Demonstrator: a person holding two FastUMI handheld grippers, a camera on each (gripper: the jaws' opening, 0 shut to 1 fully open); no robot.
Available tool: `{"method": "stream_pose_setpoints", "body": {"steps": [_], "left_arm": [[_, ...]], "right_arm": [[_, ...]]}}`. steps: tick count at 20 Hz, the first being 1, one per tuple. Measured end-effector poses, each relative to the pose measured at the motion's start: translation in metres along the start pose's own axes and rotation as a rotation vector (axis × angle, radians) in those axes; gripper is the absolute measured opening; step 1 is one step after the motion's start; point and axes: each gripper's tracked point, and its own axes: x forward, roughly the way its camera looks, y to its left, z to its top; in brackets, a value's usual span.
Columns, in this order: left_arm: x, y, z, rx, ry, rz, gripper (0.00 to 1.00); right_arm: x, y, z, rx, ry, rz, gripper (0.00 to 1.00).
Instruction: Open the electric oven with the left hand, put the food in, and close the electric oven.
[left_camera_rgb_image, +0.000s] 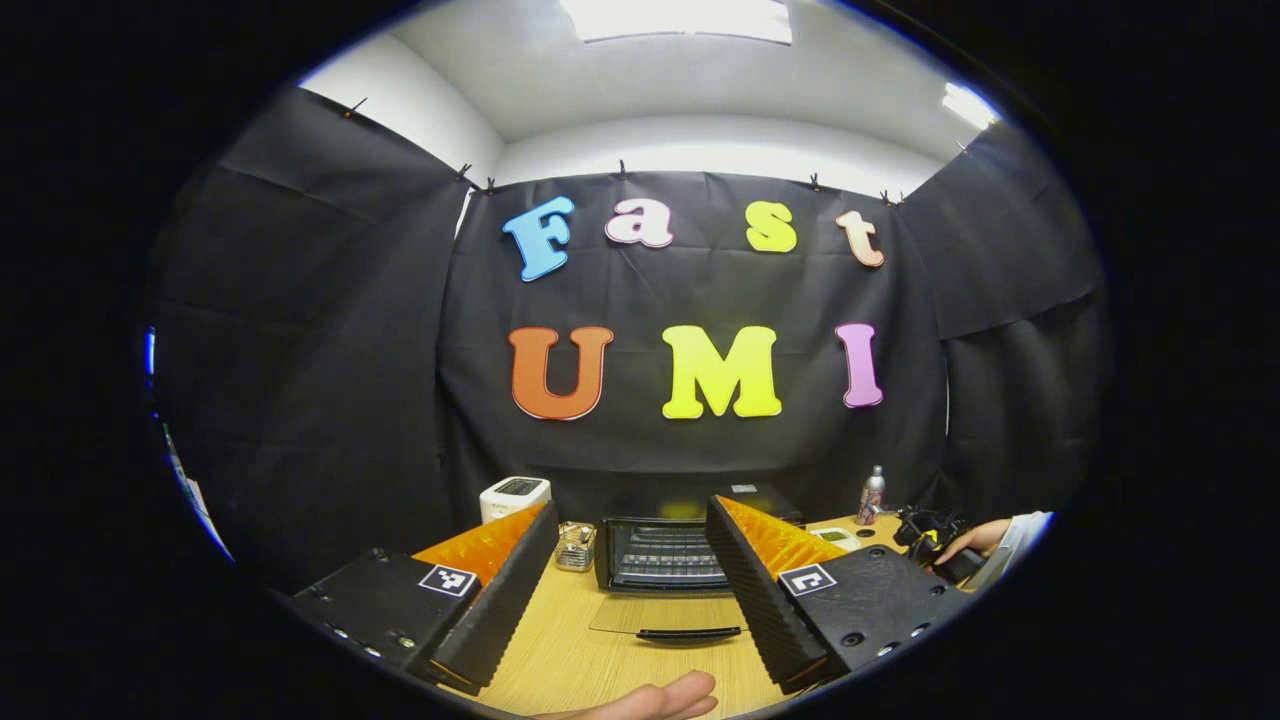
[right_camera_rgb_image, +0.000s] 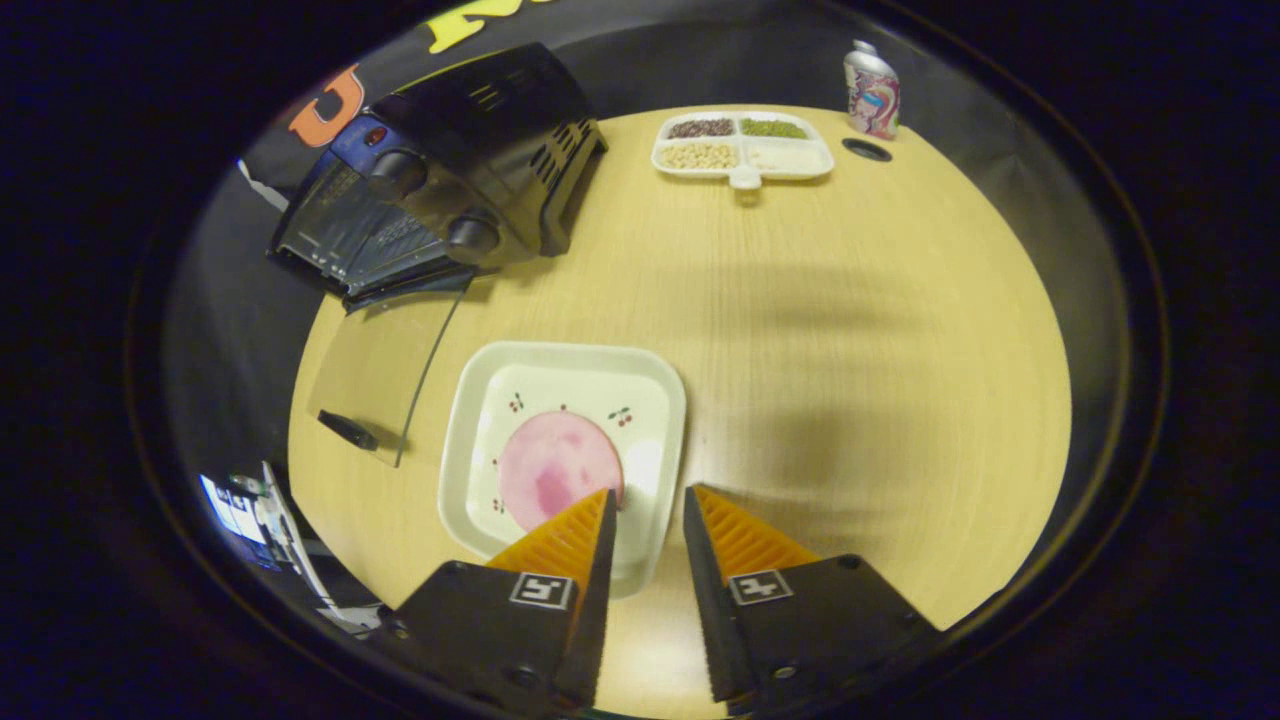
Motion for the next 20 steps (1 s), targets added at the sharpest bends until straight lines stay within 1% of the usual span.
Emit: {"method": "stream_pose_setpoints", "body": {"steps": [1,2,3,4,5,6,9,11,13,16,17,18,19,20], "left_arm": [[-0.002,0.002,0.000,0.006,-0.002,0.008,0.94],[-0.004,0.004,0.002,0.009,-0.001,0.018,0.94],[-0.007,0.005,0.003,0.009,-0.005,0.026,0.94],[-0.010,0.005,0.006,0.007,-0.009,0.025,0.94],[-0.014,0.003,0.008,0.005,-0.011,0.019,0.94],[-0.016,0.002,0.009,0.002,-0.016,0.013,0.94],[-0.024,0.003,0.015,0.008,-0.022,0.003,0.94],[-0.027,0.004,0.018,0.015,-0.026,-0.004,0.94],[-0.033,0.007,0.021,0.009,-0.026,-0.007,0.94],[-0.039,0.006,0.021,-0.007,-0.025,-0.016,0.94],[-0.042,0.006,0.022,-0.011,-0.028,-0.022,0.94],[-0.045,0.005,0.022,-0.013,-0.026,-0.028,0.94],[-0.045,0.004,0.022,-0.011,-0.024,-0.033,0.94],[-0.045,0.003,0.021,-0.008,-0.023,-0.037,0.94]], "right_arm": [[0.007,-0.001,0.000,0.003,0.038,0.018,0.23],[0.009,0.001,0.002,0.038,0.054,0.046,0.14],[0.010,0.001,0.000,0.038,0.077,0.074,0.06],[0.011,0.000,0.001,0.043,0.086,0.097,0.04],[0.008,0.000,0.002,0.064,0.086,0.112,0.02],[0.009,0.000,0.001,0.078,0.083,0.125,0.04],[0.007,-0.001,0.000,0.121,0.054,0.161,0.04],[0.004,-0.005,-0.006,0.167,0.040,0.186,0.04],[-0.002,-0.014,-0.011,0.197,0.025,0.194,0.04],[-0.015,-0.021,-0.013,0.239,-0.013,0.240,0.04],[-0.019,-0.025,-0.016,0.254,-0.022,0.243,0.02],[-0.023,-0.029,-0.016,0.262,-0.034,0.244,0.04],[-0.027,-0.033,-0.019,0.265,-0.041,0.245,0.04],[-0.031,-0.035,-0.020,0.270,-0.046,0.251,0.01]]}}
